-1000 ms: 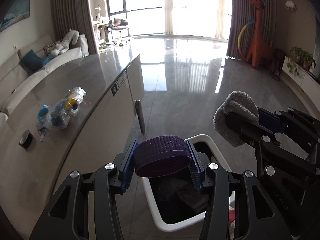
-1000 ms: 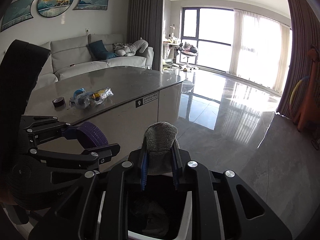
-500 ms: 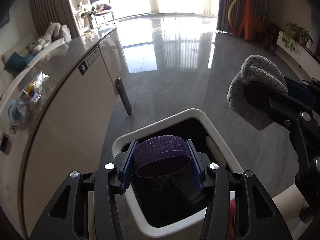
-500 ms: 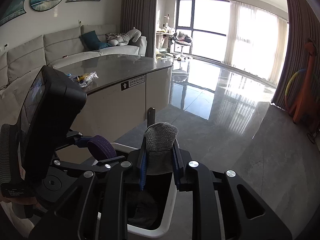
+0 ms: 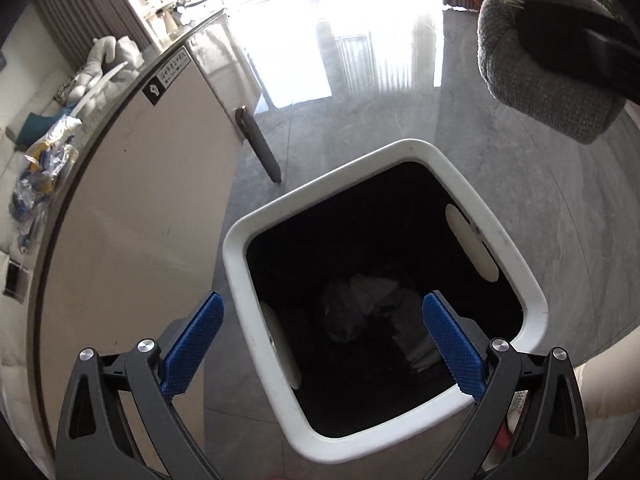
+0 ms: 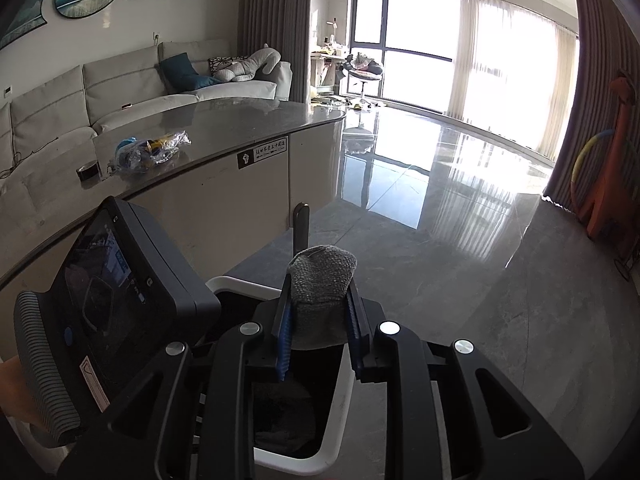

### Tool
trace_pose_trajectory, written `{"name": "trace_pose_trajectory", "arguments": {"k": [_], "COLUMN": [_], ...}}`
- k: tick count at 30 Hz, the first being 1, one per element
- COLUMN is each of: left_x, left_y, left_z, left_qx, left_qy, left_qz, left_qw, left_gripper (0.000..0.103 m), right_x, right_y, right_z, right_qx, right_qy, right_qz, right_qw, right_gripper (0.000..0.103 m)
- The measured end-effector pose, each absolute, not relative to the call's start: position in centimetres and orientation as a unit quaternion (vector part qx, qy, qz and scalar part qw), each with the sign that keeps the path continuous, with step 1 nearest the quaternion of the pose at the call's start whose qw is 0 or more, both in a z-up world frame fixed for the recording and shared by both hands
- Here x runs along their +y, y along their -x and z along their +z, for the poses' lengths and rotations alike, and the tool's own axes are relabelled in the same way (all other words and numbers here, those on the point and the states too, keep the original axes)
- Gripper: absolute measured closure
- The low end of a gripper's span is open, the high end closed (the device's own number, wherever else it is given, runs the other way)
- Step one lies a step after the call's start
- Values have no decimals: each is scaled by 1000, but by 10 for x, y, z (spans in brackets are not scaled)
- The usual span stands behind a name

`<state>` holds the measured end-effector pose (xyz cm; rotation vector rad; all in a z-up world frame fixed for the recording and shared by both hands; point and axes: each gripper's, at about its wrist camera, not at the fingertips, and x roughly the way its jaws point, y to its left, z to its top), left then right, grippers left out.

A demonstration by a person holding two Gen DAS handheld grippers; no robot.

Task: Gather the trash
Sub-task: 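Open the left gripper to drop the purple cup while the right gripper drops the grey item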

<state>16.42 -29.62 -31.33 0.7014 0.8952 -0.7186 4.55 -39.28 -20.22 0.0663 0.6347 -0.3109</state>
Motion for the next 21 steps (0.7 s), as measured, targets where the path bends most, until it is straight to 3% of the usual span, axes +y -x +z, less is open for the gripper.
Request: {"name": "trace_pose_trajectory", "arguments": {"k": [18,19,20,21], "left_x": [-230,-227,-224,-221], "left_y": [-199,-200,-200,-201], "left_z": [-268,-267,-266,-266], "left_qx": [407,408,407,405], "left_qy": [-235,-232,-230,-234], "left_qz": [-279,-279,-278,-270], "left_qw": [837,838,839,842], "left_gripper": [5,5,5,5], "right_x": [-374,-373,-372,-370], "right_y": [-66,-68,-71,-74], "right_z": [-224,-225,-227,-230], "right_qx": [338,341,347,354], "right_qy": [-29,-31,-33,-33], "right_qz": [-116,-113,-108,-114], "right_qw": [933,933,931,928], "right_gripper": [75,71,57,51]}}
